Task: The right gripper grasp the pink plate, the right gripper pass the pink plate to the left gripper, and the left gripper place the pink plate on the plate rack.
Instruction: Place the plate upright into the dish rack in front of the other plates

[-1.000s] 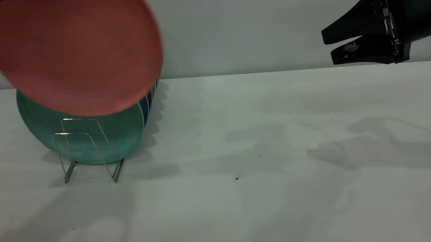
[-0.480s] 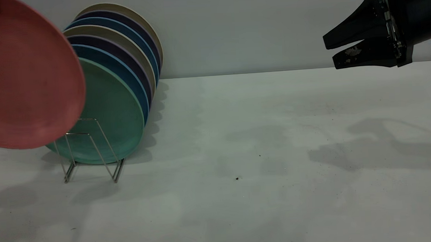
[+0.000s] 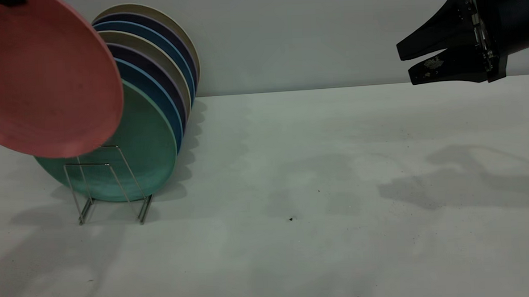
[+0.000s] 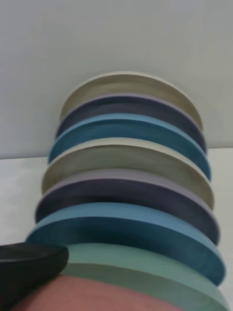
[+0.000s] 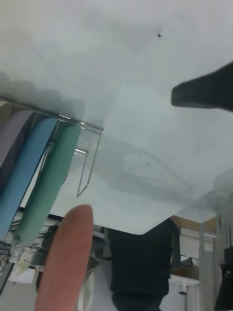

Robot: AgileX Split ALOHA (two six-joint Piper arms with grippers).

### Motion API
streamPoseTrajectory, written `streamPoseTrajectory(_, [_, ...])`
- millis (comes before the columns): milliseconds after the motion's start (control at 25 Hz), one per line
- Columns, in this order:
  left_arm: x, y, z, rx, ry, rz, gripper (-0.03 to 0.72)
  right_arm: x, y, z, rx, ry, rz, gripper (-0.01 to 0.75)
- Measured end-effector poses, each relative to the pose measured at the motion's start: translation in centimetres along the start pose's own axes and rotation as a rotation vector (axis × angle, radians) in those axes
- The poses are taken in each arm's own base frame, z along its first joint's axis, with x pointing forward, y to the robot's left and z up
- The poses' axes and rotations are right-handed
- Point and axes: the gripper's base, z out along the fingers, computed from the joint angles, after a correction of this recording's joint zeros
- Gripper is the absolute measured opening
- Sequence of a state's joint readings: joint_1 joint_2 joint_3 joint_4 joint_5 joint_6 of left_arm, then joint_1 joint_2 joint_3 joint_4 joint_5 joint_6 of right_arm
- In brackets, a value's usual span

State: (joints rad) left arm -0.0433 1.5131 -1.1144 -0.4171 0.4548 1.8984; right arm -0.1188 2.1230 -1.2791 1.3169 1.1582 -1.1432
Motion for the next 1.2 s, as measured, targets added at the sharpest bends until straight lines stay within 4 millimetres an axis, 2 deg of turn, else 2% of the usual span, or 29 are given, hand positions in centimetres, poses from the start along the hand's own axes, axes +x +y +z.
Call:
streamPoseTrajectory(240, [-0.3,0.1,0.8,-0.010,-0.051,0.068,0.056,0.0,0.0,0.0,0.000,0.000,0.000,0.475])
streamPoseTrajectory(680, [0.3,-0.1,3.3,-0.008,-0.053,0.034,0.056,0.0,0.0,0.0,0.000,0.000,-0.001,0.475])
streamPoseTrajectory(920, [0.4,-0.2,3.7,-0.004,-0.049,0.031,0.056,0.0,0.0,0.0,0.000,0.000,-0.002,0.474])
streamPoseTrajectory(1200, [0.9,-1.5,5.3,0.048,-0.041,0.011,0.059,0.0,0.0,0.0,0.000,0.000,-0.005,0.474])
